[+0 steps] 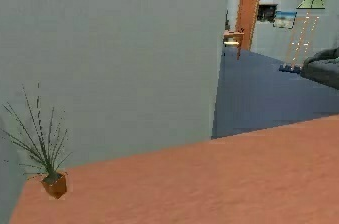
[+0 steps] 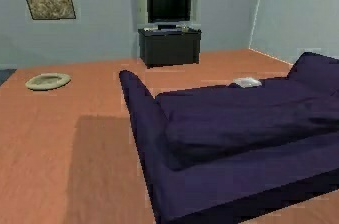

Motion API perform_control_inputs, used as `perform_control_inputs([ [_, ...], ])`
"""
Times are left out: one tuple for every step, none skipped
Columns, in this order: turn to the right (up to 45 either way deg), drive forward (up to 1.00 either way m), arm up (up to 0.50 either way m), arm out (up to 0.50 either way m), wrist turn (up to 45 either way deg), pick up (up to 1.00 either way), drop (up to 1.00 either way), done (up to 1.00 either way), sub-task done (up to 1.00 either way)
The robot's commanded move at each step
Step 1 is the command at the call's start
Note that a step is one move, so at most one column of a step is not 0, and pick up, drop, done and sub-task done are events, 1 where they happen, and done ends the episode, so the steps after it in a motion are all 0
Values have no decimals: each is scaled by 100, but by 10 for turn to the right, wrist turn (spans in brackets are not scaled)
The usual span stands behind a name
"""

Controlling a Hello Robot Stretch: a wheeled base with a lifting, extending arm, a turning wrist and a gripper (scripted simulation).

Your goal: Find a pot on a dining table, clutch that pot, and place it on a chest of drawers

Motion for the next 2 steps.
perform_control_inputs([
  [240,0,0,0,0,0,0,0,0],
  [0,40,0,0,0,0,0,0,0],
])
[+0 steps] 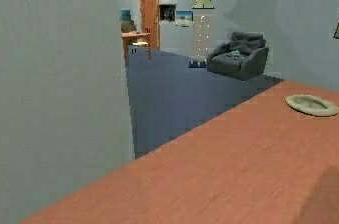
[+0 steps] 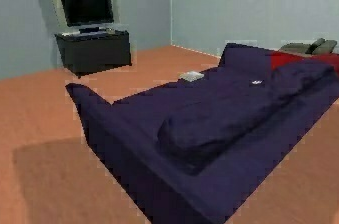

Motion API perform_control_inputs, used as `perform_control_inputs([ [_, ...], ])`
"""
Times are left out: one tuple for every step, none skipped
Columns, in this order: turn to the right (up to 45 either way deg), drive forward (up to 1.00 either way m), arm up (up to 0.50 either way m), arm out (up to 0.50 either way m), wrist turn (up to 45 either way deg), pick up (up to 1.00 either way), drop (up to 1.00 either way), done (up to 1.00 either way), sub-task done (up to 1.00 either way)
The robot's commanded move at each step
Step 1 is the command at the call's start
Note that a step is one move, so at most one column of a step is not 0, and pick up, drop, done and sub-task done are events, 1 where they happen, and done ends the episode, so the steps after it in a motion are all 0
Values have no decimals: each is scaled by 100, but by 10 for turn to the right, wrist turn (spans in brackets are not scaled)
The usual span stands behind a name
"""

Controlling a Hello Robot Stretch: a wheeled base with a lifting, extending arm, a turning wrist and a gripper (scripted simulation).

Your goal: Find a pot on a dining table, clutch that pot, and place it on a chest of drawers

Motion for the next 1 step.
perform_control_inputs([
  [30,0,0,0,0,0,0,0,0],
])
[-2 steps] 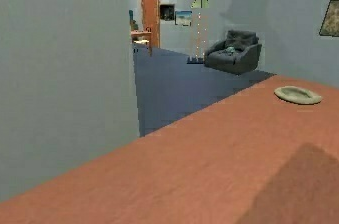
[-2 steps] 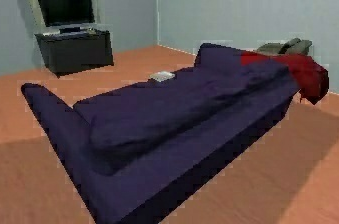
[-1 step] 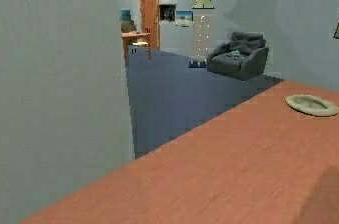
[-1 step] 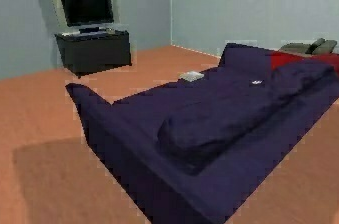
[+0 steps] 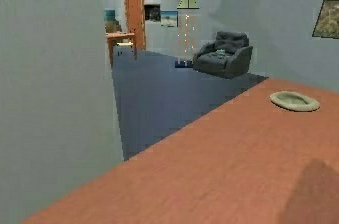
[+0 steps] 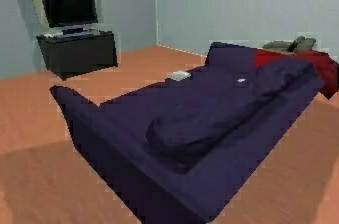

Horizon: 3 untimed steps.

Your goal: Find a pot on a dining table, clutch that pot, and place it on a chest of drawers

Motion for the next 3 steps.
perform_control_inputs([
  [0,100,0,0,0,0,0,0,0],
  [0,50,0,0,0,0,0,0,0],
  [-150,0,0,0,0,0,0,0,0],
])
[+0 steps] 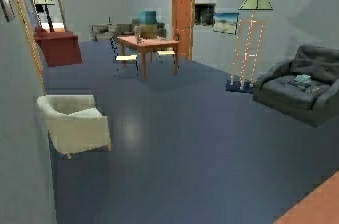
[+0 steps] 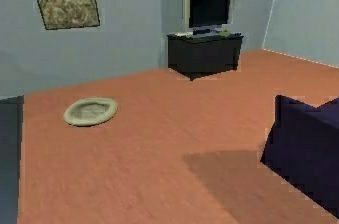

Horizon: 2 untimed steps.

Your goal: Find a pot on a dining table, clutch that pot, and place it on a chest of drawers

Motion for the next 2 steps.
perform_control_inputs([
  [0,40,0,0,0,0,0,0,0],
  [-30,0,0,0,0,0,0,0,0],
])
